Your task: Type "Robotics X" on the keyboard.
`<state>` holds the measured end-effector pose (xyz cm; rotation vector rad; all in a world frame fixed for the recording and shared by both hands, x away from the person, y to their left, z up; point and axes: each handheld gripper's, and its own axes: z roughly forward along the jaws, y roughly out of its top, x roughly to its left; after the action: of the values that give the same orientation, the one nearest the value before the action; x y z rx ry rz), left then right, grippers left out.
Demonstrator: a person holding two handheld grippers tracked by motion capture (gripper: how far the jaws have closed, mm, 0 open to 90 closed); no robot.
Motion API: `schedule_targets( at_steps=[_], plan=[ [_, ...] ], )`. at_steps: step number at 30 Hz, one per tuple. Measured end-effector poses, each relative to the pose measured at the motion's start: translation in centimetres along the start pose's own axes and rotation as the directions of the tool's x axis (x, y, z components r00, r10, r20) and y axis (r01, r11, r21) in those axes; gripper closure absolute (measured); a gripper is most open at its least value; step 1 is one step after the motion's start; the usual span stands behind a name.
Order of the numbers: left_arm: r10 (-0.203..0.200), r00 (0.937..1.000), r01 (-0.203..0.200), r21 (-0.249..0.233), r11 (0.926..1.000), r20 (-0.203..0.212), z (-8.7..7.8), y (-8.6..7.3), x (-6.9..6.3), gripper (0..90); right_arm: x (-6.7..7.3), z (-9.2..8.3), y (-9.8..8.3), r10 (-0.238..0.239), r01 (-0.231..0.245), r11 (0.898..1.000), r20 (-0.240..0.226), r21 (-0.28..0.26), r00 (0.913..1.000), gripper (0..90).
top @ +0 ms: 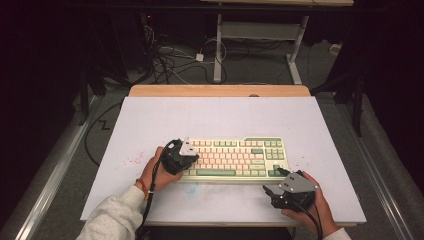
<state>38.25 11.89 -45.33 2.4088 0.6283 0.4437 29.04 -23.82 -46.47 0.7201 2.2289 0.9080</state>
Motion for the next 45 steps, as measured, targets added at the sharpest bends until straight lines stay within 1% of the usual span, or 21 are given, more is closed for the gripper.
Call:
schedule_targets(
  at_steps=[6,7,9,11,13,15,20,23,29,33,45],
  plan=[
    [0.000,1.0000,0.000,0.005,1.0000,0.000,0.1,0.0,0.0,86.4,0.0,0.0,0.0,-0.001,0.001,1.000,-0.002,0.000,1.0000,27.0],
    [0.001,1.0000,-0.001,0.017,0.9999,0.007,0.2,0.0,0.0,86.5,0.0,0.0,0.0,-0.002,0.002,1.000,-0.002,-0.001,1.0000,27.0],
    [-0.003,0.9997,0.003,0.005,1.0000,0.024,0.3,-0.1,0.0,87.4,0.0,0.0,0.0,-0.002,0.003,1.000,-0.003,0.000,1.0000,27.1],
    [0.011,0.9999,-0.011,0.012,0.9999,0.012,0.2,0.0,-0.1,87.3,0.0,0.0,0.0,-0.006,0.006,1.000,-0.003,0.002,1.0000,27.0],
    [0.019,0.9998,-0.019,0.001,0.9998,-0.002,-0.1,0.0,-0.2,86.8,0.0,0.0,0.0,-0.007,0.007,1.000,-0.002,0.000,1.0000,27.1],
    [0.017,0.9998,-0.017,-0.018,0.9997,-0.011,-0.5,0.2,-0.2,86.5,0.0,-0.1,0.0,-0.005,0.005,1.000,-0.002,-0.002,1.0000,27.0],
    [0.012,0.9999,-0.012,-0.048,0.9988,-0.009,-1.5,0.3,-0.2,86.1,-0.1,-0.1,0.0,-0.003,0.003,1.000,0.000,-0.003,1.0000,27.0],
    [0.012,0.9999,-0.013,-0.052,0.9986,-0.011,-1.7,0.2,-0.1,85.9,-0.1,-0.1,0.0,-0.003,0.003,1.000,-0.001,-0.002,1.0000,27.0],
    [0.010,0.9999,-0.010,-0.048,0.9988,-0.008,-1.7,0.0,-0.1,85.9,-0.1,-0.2,0.0,-0.005,0.005,1.000,0.001,-0.001,1.0000,27.0],
    [0.017,0.9998,-0.018,-0.053,0.9985,-0.009,-1.9,0.0,-0.4,85.9,-0.1,-0.2,0.0,-0.004,0.004,1.000,0.001,-0.002,1.0000,27.0],
    [0.038,0.9992,-0.037,-0.071,0.9968,0.008,-2.7,0.0,-1.4,85.9,0.0,-0.2,0.0,-0.007,0.007,1.000,-0.001,-0.003,1.0000,27.0]
  ],
)
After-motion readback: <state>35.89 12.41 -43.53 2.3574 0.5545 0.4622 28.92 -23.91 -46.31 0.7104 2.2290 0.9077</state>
